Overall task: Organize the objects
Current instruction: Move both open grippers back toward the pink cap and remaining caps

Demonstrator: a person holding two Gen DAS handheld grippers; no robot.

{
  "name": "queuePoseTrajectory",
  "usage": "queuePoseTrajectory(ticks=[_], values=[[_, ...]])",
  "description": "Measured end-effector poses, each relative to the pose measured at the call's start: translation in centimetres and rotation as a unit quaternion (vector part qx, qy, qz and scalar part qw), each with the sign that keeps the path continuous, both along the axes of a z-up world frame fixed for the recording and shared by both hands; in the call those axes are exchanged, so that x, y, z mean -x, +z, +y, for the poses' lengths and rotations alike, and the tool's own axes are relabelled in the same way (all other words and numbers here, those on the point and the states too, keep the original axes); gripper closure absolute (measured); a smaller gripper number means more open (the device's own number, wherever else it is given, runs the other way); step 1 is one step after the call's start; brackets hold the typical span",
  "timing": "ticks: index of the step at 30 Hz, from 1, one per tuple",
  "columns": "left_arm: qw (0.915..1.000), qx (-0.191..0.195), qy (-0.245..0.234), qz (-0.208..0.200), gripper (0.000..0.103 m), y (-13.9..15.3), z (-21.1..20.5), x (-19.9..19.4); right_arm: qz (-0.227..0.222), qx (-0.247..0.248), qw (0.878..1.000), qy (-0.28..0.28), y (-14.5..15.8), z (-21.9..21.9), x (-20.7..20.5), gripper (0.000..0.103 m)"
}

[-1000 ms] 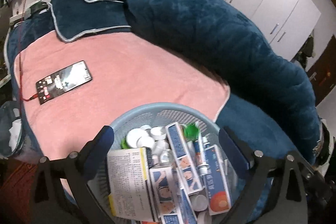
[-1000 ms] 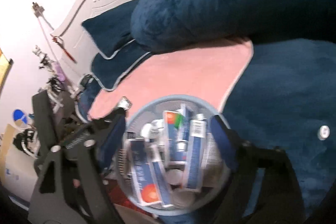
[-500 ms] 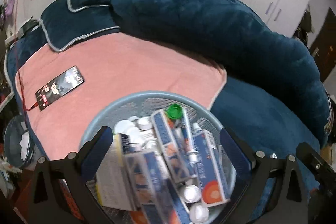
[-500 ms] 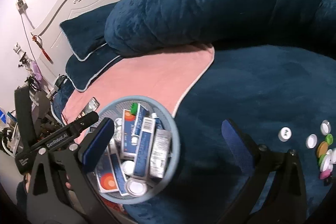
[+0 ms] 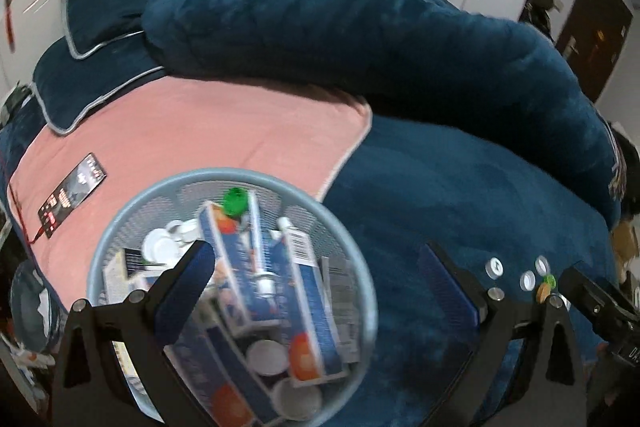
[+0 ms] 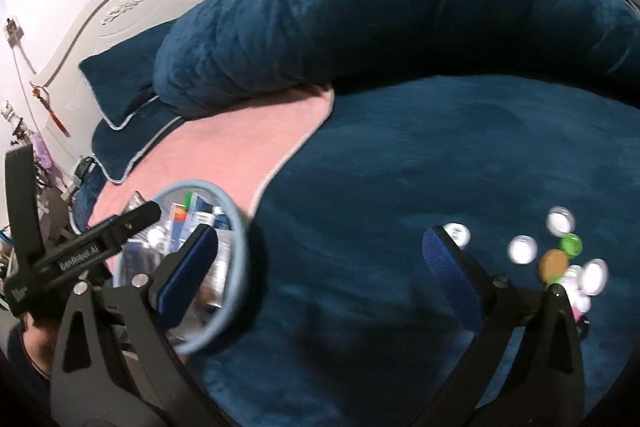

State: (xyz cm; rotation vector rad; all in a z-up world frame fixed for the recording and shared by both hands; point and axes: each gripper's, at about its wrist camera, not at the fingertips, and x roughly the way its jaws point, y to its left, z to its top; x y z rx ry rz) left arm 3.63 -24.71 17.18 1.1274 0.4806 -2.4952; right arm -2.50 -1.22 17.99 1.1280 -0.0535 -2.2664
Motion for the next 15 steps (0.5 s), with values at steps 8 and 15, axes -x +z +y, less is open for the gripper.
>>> queuePoseTrajectory(ticks=[8, 15], values=[[0.9976, -0.018, -0.066, -0.013, 0.001, -0.6, 5.6, 2.7, -0.005, -0.022, 0.999, -0.035, -1.3, 6.2, 1.0, 0.000], [0.9899, -0.008, -0.133, -0.049, 0.001, -2.7, 12.0, 5.6, -0.021, -0.057, 0.993, -0.100, -3.5, 14.3, 2.7, 0.000]])
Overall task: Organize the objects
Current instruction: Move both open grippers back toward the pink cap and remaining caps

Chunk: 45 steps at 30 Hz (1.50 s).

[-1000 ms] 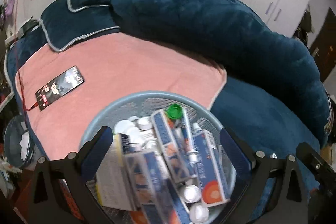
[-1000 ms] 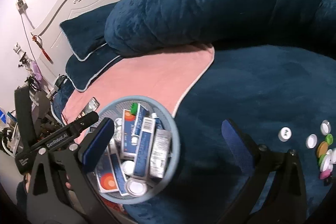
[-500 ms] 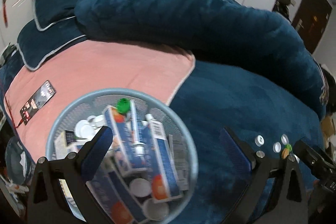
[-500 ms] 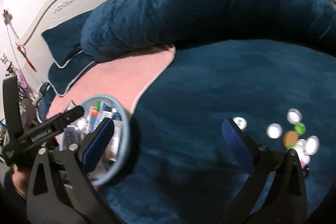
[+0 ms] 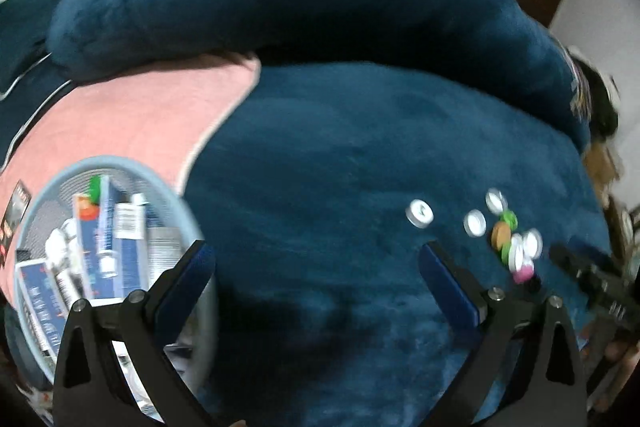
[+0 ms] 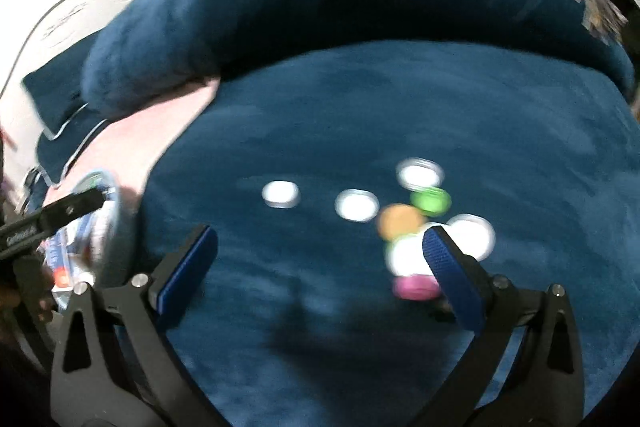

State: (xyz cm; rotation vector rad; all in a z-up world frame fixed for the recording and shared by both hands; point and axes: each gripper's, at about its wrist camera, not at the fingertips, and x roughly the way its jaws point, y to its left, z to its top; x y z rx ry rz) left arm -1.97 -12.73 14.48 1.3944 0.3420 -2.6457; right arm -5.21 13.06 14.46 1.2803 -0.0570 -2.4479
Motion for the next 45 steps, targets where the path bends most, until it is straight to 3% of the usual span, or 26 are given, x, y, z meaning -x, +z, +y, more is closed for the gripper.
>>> queuePoseTrajectory(ticks=[8, 13, 17, 20, 24, 28, 33, 36, 39, 45], values=[[0.9980, -0.002, -0.062, -0.013, 0.001, -2.3, 6.2, 3.7, -0.022, -0.022, 0.996, -0.078, -3.6, 6.9, 2.7, 0.000], [0.9959, -0.034, -0.076, -0.035, 0.001, -4.4, 8.6, 5.3, -0.033, -0.067, 0.986, -0.149, -5.5, 10.2, 4.3, 0.000], [0.9938, -0.035, -0.092, -0.052, 0.001, -5.5, 9.9, 5.4, -0.056, -0.091, 0.977, -0.184, -7.1, 11.4, 6.0, 0.000], [0.9943, -0.030, -0.090, -0.048, 0.001, -5.3, 9.4, 5.1, -0.072, -0.081, 0.985, -0.133, -8.4, 9.2, 6.3, 0.000], [0.9956, -0.047, -0.061, -0.053, 0.001, -5.8, 7.8, 5.1, -0.050, -0.087, 0.995, 0.006, -8.5, 3.1, 4.5, 0.000], [0.9963, -0.050, -0.044, -0.054, 0.001, -5.9, 6.6, 4.8, -0.032, -0.096, 0.990, 0.097, -8.1, -1.1, 1.8, 0.000], [0.9965, -0.059, -0.028, -0.052, 0.001, -5.7, 5.3, 4.3, -0.034, -0.049, 0.985, 0.165, -6.6, -2.7, -0.9, 0.000], [0.9964, -0.059, -0.024, -0.056, 0.001, -5.8, 5.1, 4.2, -0.028, -0.027, 0.990, 0.132, -5.4, -0.8, -1.1, 0.000], [0.9960, -0.061, -0.028, -0.059, 0.001, -5.9, 5.3, 4.2, -0.024, -0.007, 0.998, 0.060, -5.0, 2.7, 0.1, 0.000], [0.9959, -0.055, -0.039, -0.060, 0.001, -5.9, 6.0, 4.3, -0.025, -0.025, 0.998, -0.055, -5.4, 7.2, 2.5, 0.000]])
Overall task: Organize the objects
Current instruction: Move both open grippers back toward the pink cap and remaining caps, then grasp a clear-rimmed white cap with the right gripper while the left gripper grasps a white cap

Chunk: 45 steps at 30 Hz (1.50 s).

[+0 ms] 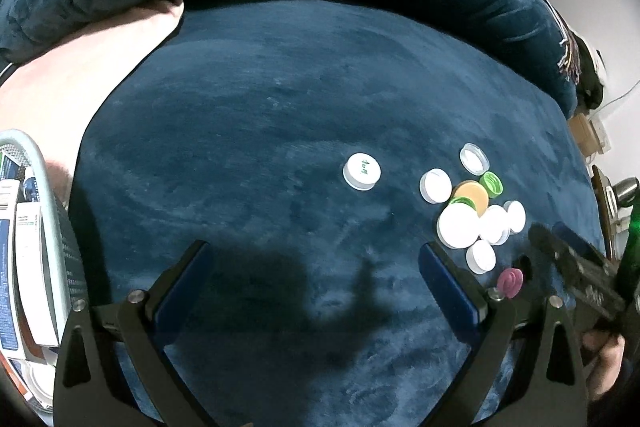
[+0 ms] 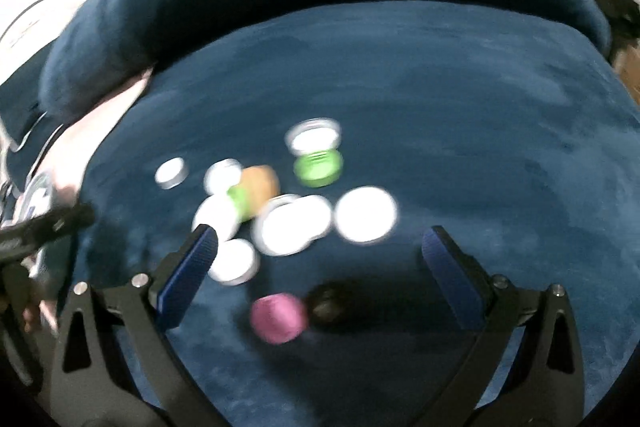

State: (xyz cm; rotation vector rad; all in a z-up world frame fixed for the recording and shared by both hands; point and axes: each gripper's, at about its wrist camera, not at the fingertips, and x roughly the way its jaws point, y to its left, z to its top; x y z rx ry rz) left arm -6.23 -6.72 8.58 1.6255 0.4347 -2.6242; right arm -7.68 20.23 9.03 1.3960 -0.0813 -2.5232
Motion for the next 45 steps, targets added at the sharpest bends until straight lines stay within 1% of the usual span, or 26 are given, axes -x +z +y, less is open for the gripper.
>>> queuePoseTrajectory(ticks=[3, 6, 9, 11, 13, 14, 16, 18, 20, 22, 23, 24, 26, 28, 30, 33, 34, 35, 37, 39, 40, 41, 42, 43, 45], values=[[1.0000, 0.004, -0.003, -0.005, 0.001, -0.2, 0.2, 0.0, 0.003, -0.038, 0.998, -0.047, -0.4, 0.5, 1.1, 0.000], [0.9999, 0.009, -0.004, -0.008, 0.001, -0.5, 0.4, -0.1, 0.004, -0.048, 0.996, -0.070, -0.8, 0.7, 2.7, 0.000], [0.9998, 0.013, -0.005, -0.012, 0.001, -0.8, 0.4, -0.2, 0.012, -0.076, 0.995, -0.069, -1.2, 0.0, 4.4, 0.000], [0.9997, 0.017, -0.006, -0.014, 0.001, -0.9, 0.4, -0.3, 0.008, -0.086, 0.994, -0.062, -1.7, -0.7, 4.8, 0.000], [0.9996, 0.022, -0.007, -0.016, 0.001, -1.1, 0.2, -0.4, 0.007, -0.088, 0.996, -0.027, -2.5, -2.3, 5.0, 0.000], [0.9996, 0.023, -0.006, -0.017, 0.001, -1.1, 0.0, -0.4, 0.002, -0.091, 0.996, 0.007, -2.9, -3.5, 4.8, 0.000], [0.9996, 0.022, -0.002, -0.018, 0.001, -1.2, -0.3, -0.5, 0.008, -0.097, 0.994, 0.055, -3.2, -5.5, 3.9, 0.000], [0.9997, 0.019, 0.003, -0.018, 0.001, -1.3, -0.6, -0.5, 0.020, -0.106, 0.988, 0.114, -3.1, -7.6, 2.5, 0.000], [0.9997, 0.016, 0.002, -0.016, 0.001, -1.2, -0.7, -0.4, 0.035, -0.119, 0.980, 0.154, -2.8, -9.1, 1.1, 0.000], [0.9998, 0.015, -0.001, -0.014, 0.001, -1.1, -0.7, -0.4, 0.039, -0.112, 0.974, 0.193, -2.4, -10.1, -0.2, 0.000], [0.9998, 0.014, -0.001, -0.014, 0.001, -1.1, -0.7, -0.4, 0.036, -0.104, 0.972, 0.209, -2.2, -10.4, -0.7, 0.000], [0.9998, 0.012, 0.000, -0.014, 0.001, -1.1, -0.8, -0.4, 0.040, -0.107, 0.969, 0.218, -2.0, -10.6, -1.3, 0.000], [0.9998, 0.009, 0.004, -0.015, 0.001, -1.2, -1.1, -0.5, 0.052, -0.112, 0.968, 0.219, -1.4, -10.5, -2.1, 0.000], [0.9998, 0.009, 0.007, -0.016, 0.001, -1.2, -1.2, -0.4, 0.050, -0.093, 0.974, 0.203, -0.8, -9.4, -2.1, 0.000], [0.9998, 0.008, 0.010, -0.017, 0.001, -1.3, -1.4, -0.4, 0.048, -0.071, 0.981, 0.175, -0.2, -7.9, -1.7, 0.000], [0.9997, 0.007, 0.012, -0.018, 0.001, -1.3, -1.3, -0.4, 0.030, -0.041, 0.988, 0.143, -0.1, -6.3, -1.0, 0.001], [0.9997, 0.007, 0.011, -0.018, 0.001, -1.3, -1.2, -0.4, 0.022, -0.030, 0.990, 0.139, -0.2, -6.0, -0.8, 0.002], [0.9998, 0.007, 0.010, -0.018, 0.001, -1.3, -1.2, -0.3, 0.016, -0.021, 0.990, 0.136, -0.2, -6.0, -0.7, 0.009], [0.9998, 0.008, 0.007, -0.018, 0.001, -1.3, -1.0, -0.3, 0.019, -0.020, 0.990, 0.138, -0.4, -6.6, -0.9, 0.019], [0.9997, 0.012, 0.003, -0.019, 0.001, -1.5, -1.0, -0.2, 0.013, -0.024, 0.988, 0.149, -1.0, -7.3, -1.1, 0.022], [0.9997, 0.013, 0.002, -0.021, 0.001, -1.6, -0.9, -0.1, 0.005, -0.027, 0.988, 0.152, -1.4, -7.5, -1.0, 0.033], [0.9996, 0.016, 0.000, -0.022, 0.001, -1.8, -0.8, 0.0, -0.002, -0.031, 0.988, 0.153, -1.7, -7.5, -0.8, 0.063], [0.9996, 0.017, -0.002, -0.023, 0.001, -1.9, -0.7, 0.1, -0.011, -0.033, 0.988, 0.153, -2.1, -7.5, -0.7, 0.076], [0.9996, 0.018, -0.004, -0.022, 0.001, -2.0, -0.5, 0.2, -0.017, -0.031, 0.988, 0.152, -2.3, -7.3, -0.7, 0.075], [0.9996, 0.020, -0.014, -0.016, 0.001, -2.1, 0.1, 0.4, -0.011, -0.015, 0.989, 0.149, -2.0, -6.6, -1.2, 0.075]])
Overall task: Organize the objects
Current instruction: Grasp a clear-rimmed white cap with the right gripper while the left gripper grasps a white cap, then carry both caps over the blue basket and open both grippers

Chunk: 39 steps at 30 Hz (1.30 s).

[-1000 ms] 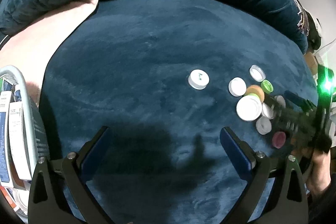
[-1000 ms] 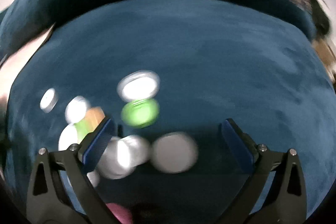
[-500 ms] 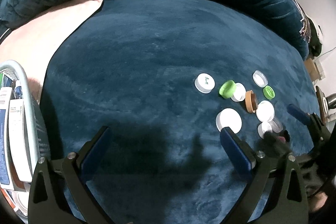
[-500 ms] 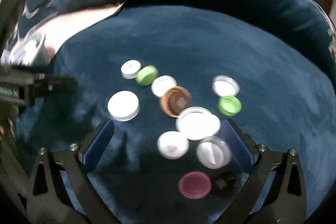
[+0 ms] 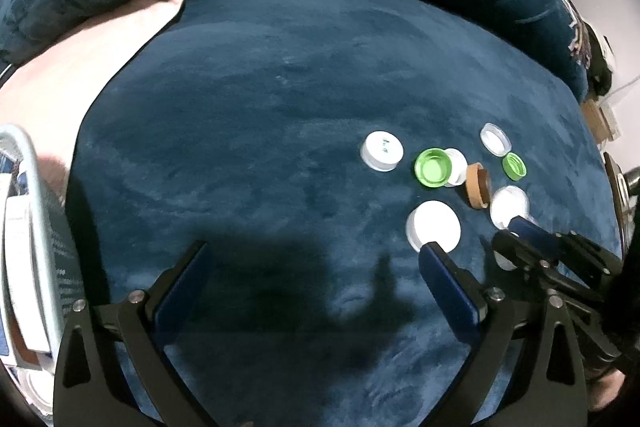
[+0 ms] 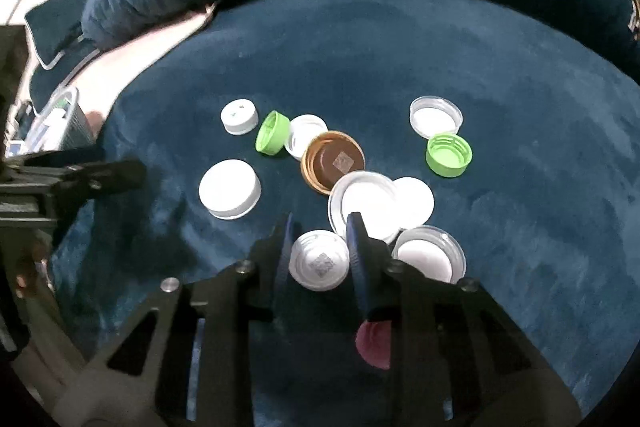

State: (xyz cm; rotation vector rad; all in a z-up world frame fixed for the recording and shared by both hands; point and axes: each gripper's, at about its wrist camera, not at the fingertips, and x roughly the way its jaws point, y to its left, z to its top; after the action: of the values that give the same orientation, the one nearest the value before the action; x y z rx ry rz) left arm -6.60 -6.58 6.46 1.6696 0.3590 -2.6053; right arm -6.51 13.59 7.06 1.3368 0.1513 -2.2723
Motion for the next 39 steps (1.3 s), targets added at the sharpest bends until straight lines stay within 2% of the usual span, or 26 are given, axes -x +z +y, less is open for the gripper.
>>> queuePoseTrajectory(ticks=[3, 8, 11, 13, 14, 16, 17, 29, 36, 39], values=[[0.9996, -0.005, -0.026, 0.012, 0.001, -0.1, 1.6, 0.4, 0.004, 0.015, 1.000, -0.017, 1.1, 1.4, -0.5, 0.075], [0.9962, 0.020, -0.077, 0.037, 0.001, -0.3, 5.3, 1.2, -0.019, 0.067, 0.993, -0.096, 2.5, 5.2, -0.8, 0.075], [0.9951, 0.026, -0.090, 0.034, 0.003, -1.5, 6.7, 1.9, -0.013, 0.086, 0.989, -0.119, 3.4, 6.7, -1.5, 0.075], [0.9953, 0.020, -0.091, 0.023, 0.017, -2.7, 7.1, 2.4, -0.014, 0.096, 0.987, -0.127, 3.4, 6.8, -1.8, 0.075], [0.9954, 0.029, -0.089, 0.020, 0.026, -3.1, 7.2, 2.5, -0.015, 0.101, 0.986, -0.129, 3.4, 6.9, -1.9, 0.075], [0.9951, 0.031, -0.088, 0.033, 0.045, -2.8, 7.2, 2.3, -0.018, 0.106, 0.986, -0.130, 3.2, 6.8, -2.2, 0.075], [0.9950, 0.031, -0.088, 0.035, 0.061, -2.4, 7.2, 2.2, -0.019, 0.107, 0.986, -0.129, 3.2, 6.8, -2.4, 0.075], [0.9963, 0.019, -0.050, 0.068, 0.062, 2.8, 3.3, -1.9, 0.011, 0.100, 0.991, -0.091, 4.6, 4.1, -3.3, 0.075], [0.9953, 0.016, -0.005, 0.096, 0.062, 6.1, -1.8, -4.8, 0.030, 0.094, 0.994, -0.049, 5.9, 0.2, -4.1, 0.075], [0.9949, 0.014, 0.020, 0.098, 0.061, 6.6, -4.4, -6.3, 0.033, 0.093, 0.995, -0.026, 6.3, -2.0, -4.4, 0.075]])
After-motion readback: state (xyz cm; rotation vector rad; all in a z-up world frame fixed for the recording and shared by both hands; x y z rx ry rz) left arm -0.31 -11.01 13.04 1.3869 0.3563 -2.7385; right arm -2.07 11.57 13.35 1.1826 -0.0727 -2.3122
